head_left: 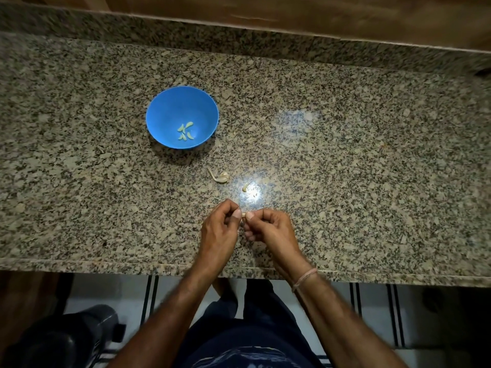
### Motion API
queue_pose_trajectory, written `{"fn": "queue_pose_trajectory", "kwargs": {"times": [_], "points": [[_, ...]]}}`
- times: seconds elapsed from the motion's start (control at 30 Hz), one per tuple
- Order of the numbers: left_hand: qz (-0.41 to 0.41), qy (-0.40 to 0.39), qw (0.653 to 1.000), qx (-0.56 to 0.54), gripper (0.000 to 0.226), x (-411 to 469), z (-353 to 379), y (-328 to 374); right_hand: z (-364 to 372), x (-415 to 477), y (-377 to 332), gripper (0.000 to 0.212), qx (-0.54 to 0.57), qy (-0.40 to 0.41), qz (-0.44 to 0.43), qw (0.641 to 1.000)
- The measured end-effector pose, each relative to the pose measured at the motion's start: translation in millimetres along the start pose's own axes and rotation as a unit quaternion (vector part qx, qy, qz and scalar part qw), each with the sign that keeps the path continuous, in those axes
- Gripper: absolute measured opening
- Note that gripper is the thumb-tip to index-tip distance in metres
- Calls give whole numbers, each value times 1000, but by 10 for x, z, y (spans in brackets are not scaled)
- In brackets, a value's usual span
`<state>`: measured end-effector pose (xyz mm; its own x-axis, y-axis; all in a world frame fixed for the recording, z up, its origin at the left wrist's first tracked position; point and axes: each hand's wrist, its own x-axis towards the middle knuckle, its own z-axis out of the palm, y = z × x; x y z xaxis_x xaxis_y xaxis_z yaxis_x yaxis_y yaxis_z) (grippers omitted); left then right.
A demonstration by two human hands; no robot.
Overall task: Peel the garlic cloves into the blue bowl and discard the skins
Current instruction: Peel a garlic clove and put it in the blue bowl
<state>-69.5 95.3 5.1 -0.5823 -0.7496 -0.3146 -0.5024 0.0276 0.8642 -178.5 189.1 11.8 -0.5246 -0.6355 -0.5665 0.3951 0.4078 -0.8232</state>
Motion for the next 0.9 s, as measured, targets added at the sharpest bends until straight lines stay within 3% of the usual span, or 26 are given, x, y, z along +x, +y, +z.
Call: {"fn": "queue_pose_trajectory", "kwargs": {"times": [0.07,0.13,0.2,0.23,0.3,0.37,0.4,0.47,0.53,0.6,0.67,0.73,0.9], "points": [[2,-2,1000,22,20,-3,20,-26,29,6,42,23,-76,27,-40,996],[-41,-17,999,15,25,6,48,-57,55,15,67,25,-219,63,-136,964],[-134,-48,985,-100,26,26,76,-65,84,16,53,26,-328,84,-236,911],[-162,-59,974,-146,26,26,80,-39,88,21,51,27,-342,87,-254,901],[-132,-50,982,-127,27,21,97,4,100,9,37,29,-265,82,-206,938],[-58,-14,997,-52,26,6,93,24,137,-14,31,27,-106,57,-94,988],[-52,-2,998,-40,26,13,99,15,156,-28,31,25,-60,49,-58,995],[-104,-20,991,-81,27,43,101,-5,176,-60,49,22,-104,54,-93,989],[-164,-55,975,-139,28,34,88,-46,141,-59,70,22,-248,63,-206,945],[-121,-51,987,-90,30,1,63,-43,95,-10,83,24,-312,60,-265,910],[-63,-31,996,-54,30,-24,21,-14,64,28,74,22,-293,47,-253,921],[-31,-16,999,-34,30,0,-17,-30,27,44,49,14,-220,22,-194,956],[-123,-33,978,-166,33,55,-17,-102,-31,39,37,8,-98,0,-93,991]]}}
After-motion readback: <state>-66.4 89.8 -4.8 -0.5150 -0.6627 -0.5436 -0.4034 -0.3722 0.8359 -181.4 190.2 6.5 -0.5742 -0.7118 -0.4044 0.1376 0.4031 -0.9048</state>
